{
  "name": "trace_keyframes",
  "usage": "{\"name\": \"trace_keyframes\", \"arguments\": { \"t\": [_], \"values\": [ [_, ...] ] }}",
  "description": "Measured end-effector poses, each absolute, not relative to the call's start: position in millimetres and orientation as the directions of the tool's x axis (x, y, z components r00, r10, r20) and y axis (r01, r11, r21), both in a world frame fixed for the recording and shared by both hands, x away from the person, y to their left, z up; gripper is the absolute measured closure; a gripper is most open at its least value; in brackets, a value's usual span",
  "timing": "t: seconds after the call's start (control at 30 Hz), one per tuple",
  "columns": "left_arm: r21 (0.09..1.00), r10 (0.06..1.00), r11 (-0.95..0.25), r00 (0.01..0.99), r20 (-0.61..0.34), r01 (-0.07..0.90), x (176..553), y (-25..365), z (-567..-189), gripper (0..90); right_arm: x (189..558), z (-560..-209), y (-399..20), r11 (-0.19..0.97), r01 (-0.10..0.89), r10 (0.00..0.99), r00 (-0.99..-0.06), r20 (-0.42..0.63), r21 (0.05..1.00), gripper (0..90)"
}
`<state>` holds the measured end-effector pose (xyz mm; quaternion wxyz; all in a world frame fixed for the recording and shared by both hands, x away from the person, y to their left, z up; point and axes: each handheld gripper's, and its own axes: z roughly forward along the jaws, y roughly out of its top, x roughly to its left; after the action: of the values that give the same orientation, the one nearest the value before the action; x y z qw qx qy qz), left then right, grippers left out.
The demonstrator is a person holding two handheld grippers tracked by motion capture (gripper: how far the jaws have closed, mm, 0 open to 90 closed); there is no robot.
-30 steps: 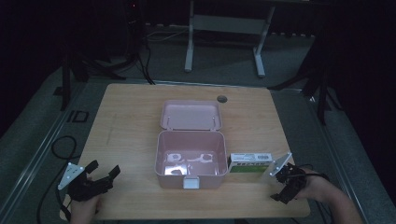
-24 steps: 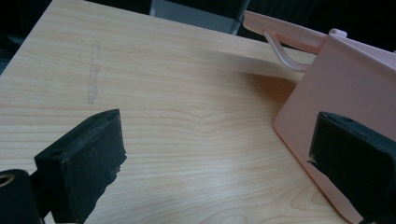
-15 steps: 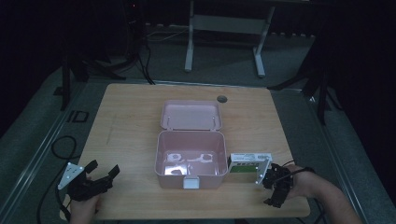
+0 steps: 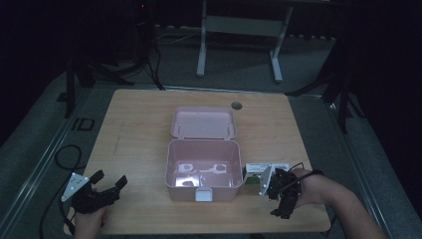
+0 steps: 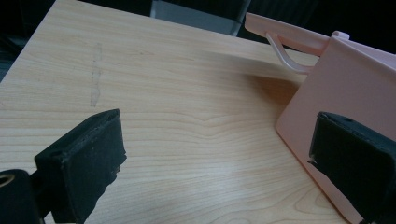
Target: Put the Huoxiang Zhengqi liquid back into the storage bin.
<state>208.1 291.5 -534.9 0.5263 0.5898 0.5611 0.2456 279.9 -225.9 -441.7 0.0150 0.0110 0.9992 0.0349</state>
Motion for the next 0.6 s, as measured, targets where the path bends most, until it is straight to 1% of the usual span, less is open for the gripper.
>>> {"name": "trace_keyframes", "arguments": {
  "t": [0.13, 0.27, 0.3, 0.5, 0.6],
  "values": [
    [0.897, 0.92, 0.182, 0.251, -0.3, 0.404, 209, 291, -535, 3.5, 287, -430, -218, 0.998, 0.011, 0.015, -0.998, -0.063, 0.06, 14.7],
    [0.895, 0.923, 0.166, 0.255, -0.288, 0.413, 210, 289, -537, 3.5, 295, -425, -209, 1.0, -0.016, -0.013, -0.994, -0.111, 0.022, 14.7],
    [0.895, 0.923, 0.166, 0.255, -0.288, 0.413, 210, 289, -537, 3.6, 295, -425, -209, 1.0, -0.016, -0.013, -0.994, -0.111, 0.022, 14.7],
    [0.896, 0.923, 0.162, 0.258, -0.286, 0.414, 210, 289, -537, 3.5, 320, -416, -201, 0.999, 0.014, 0.02, -0.989, -0.146, 0.045, 14.7],
    [0.894, 0.922, 0.165, 0.256, -0.29, 0.417, 211, 290, -538, 3.5, 333, -413, -201, 0.998, 0.023, 0.031, -0.99, -0.139, 0.058, 13.7]
  ]
}}
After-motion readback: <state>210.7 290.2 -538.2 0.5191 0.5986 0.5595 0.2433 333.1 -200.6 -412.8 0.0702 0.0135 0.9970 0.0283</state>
